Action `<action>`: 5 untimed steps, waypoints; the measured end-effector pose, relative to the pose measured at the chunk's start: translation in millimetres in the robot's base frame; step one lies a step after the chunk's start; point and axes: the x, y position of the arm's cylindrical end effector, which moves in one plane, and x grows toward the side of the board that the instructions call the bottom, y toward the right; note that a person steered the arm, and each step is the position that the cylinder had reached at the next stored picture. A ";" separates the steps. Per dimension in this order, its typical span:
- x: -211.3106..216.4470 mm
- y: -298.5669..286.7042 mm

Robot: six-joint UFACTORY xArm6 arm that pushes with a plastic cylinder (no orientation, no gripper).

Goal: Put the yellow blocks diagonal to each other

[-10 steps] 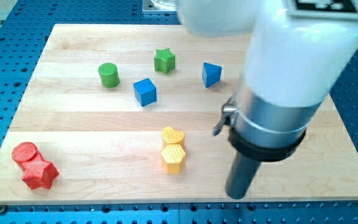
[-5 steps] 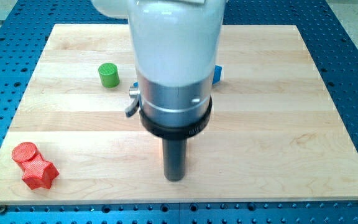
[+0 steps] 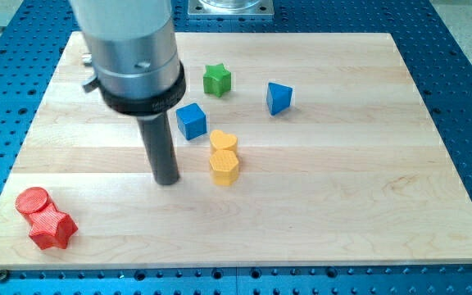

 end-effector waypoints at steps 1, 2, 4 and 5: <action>-25.0 35.1; -37.8 95.5; -29.5 116.7; 3.6 121.9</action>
